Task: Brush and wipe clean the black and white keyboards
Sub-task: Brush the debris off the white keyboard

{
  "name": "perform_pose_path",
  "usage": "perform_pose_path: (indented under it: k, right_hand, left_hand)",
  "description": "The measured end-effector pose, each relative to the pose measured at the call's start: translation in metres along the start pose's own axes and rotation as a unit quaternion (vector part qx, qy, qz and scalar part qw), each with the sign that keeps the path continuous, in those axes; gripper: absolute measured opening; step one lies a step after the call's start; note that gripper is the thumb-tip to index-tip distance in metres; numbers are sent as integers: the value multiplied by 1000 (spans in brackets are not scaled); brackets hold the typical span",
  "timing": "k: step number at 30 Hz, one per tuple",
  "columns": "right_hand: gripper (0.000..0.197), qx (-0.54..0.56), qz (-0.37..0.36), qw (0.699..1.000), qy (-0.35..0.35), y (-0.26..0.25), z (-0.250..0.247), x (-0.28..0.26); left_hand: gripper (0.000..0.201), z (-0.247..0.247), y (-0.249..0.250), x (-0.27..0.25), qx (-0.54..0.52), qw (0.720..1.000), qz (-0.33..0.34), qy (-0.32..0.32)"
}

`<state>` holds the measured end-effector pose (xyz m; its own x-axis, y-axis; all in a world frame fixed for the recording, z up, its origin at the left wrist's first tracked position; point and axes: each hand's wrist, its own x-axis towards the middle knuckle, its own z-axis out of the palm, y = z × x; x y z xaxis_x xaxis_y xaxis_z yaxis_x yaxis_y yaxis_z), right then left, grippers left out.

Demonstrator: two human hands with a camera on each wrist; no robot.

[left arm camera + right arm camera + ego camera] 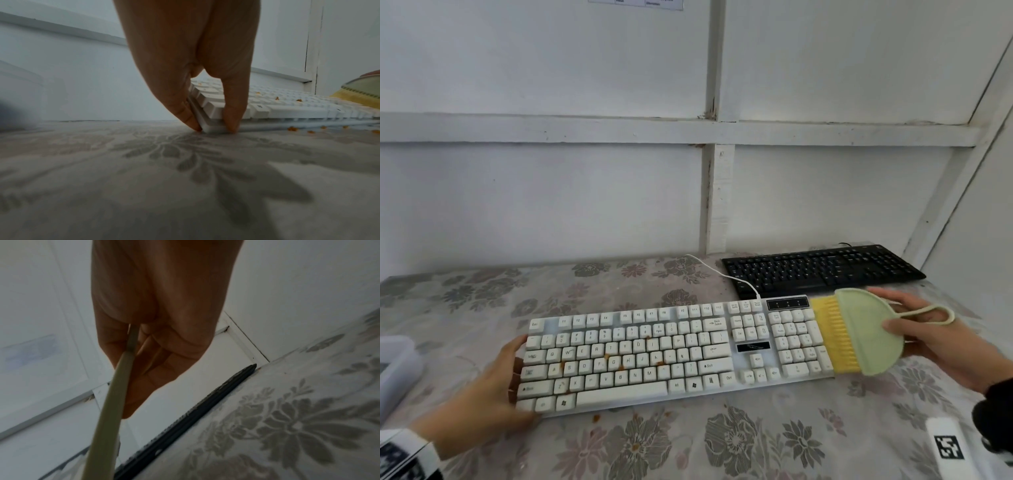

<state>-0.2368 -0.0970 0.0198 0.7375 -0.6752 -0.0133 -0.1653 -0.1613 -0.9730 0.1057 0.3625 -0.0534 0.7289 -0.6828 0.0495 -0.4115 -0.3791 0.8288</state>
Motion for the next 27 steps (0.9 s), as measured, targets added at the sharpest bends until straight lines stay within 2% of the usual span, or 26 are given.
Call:
perform_pose_path:
  k: [4, 8, 11, 14, 18, 21, 24, 27]
  right_hand:
    - [49, 25, -29, 999, 34, -9, 3, 7]
    - [49, -22, -15, 1000, 13, 3, 17, -2]
    - [47, -45, 14, 999, -14, 10, 18, -17]
    - [46, -78, 38, 995, -39, 3, 8, -25]
    - [48, -61, -8, 998, 6, -23, -1, -18]
    - [45, -47, -58, 996, 40, -41, 11, -9]
    - [46, -63, -75, 994, 40, -49, 32, -1]
    - [49, -118, -72, 990, 34, -48, 50, -3]
  left_hand:
    - [113, 2, 1, 0, 2, 1000, 11, -1]
    - [114, 2, -4, 2, 22, 1000, 22, -4]
    - [108, 3, -7, 4, 16, 1000, 22, 4]
    - [115, 2, -9, 5, 17, 1000, 10, 1]
    - [115, 5, -12, 6, -4, 1000, 11, 13]
    - [123, 6, -18, 6, -23, 1000, -7, 14]
    - [118, 6, -21, 7, -62, 998, 1, 7]
    - [124, 8, -20, 8, -54, 998, -1, -12]
